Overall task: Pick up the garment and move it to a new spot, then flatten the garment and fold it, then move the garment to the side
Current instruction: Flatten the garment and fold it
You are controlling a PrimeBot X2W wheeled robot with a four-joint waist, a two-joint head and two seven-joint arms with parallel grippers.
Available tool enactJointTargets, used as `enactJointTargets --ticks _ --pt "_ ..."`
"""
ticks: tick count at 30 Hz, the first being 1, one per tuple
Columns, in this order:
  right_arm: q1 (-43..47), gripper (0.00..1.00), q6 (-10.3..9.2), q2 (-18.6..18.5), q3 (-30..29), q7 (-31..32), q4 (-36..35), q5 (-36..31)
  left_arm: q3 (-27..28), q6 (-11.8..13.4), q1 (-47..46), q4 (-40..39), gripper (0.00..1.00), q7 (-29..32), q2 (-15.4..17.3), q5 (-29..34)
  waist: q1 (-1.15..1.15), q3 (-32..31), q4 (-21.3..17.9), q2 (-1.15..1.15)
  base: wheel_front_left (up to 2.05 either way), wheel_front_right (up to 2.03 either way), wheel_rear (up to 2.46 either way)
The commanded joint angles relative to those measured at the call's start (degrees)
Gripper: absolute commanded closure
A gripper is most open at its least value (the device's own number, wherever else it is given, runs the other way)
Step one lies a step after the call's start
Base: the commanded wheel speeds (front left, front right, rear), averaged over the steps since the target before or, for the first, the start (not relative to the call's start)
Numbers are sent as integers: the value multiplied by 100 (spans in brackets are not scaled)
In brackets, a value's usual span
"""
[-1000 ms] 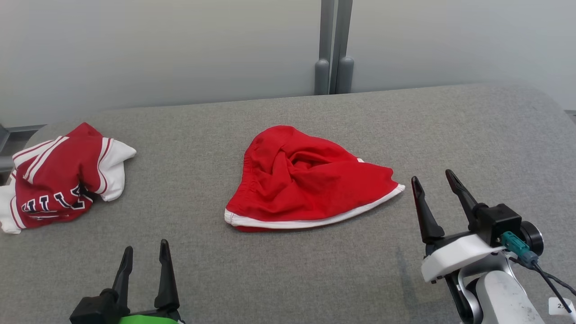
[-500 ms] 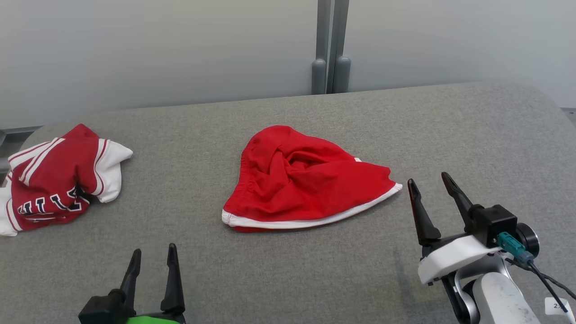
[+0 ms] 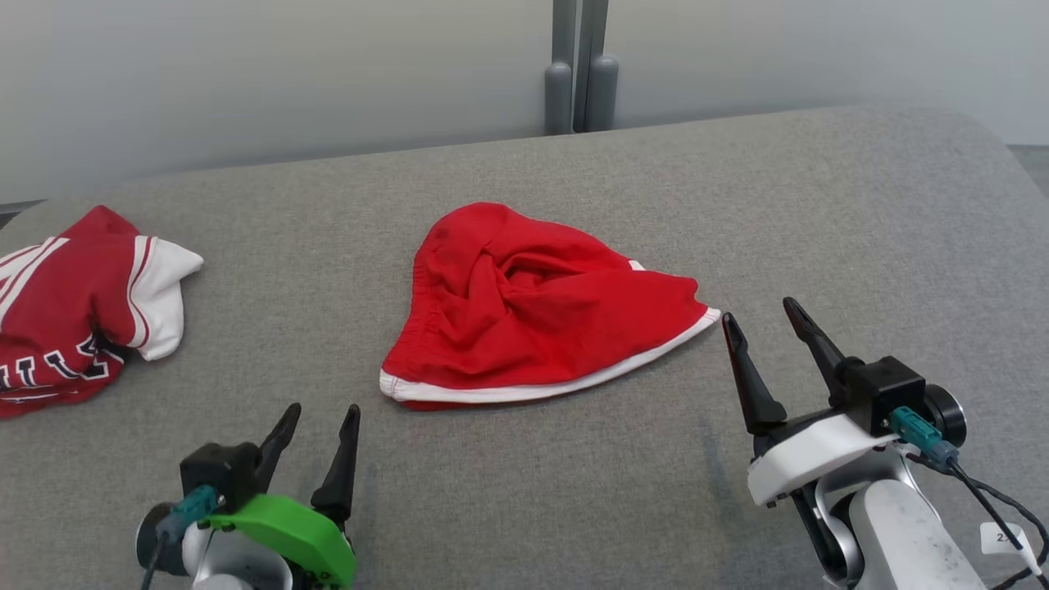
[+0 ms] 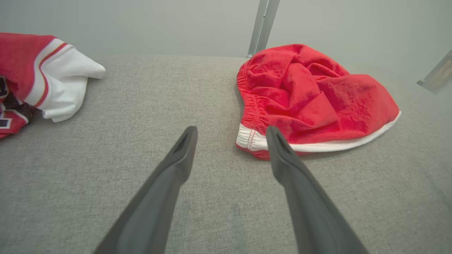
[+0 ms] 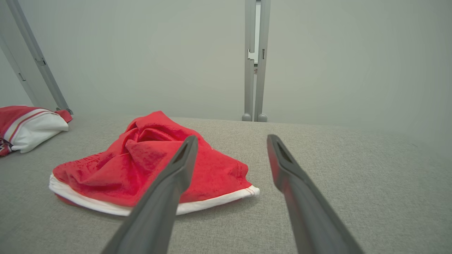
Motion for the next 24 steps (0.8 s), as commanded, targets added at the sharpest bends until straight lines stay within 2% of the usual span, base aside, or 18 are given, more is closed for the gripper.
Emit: enactJointTargets --ticks 1,10,24 --pt "-90 0 -6 -34 2 -42 -21 29 6 -38 -136 57 0 22 70 -33 0 177 -138 0 0 0 0" --pt "-285 0 -6 -85 51 -81 -7 57 -311 -286 -876 814 0 252 327 -494 0 553 -475 0 0 0 0" --pt "-392 0 -6 -109 28 -138 72 56 -1299 -307 -1304 1077 0 138 890 -1636 0 715 -772 0 0 0 0"
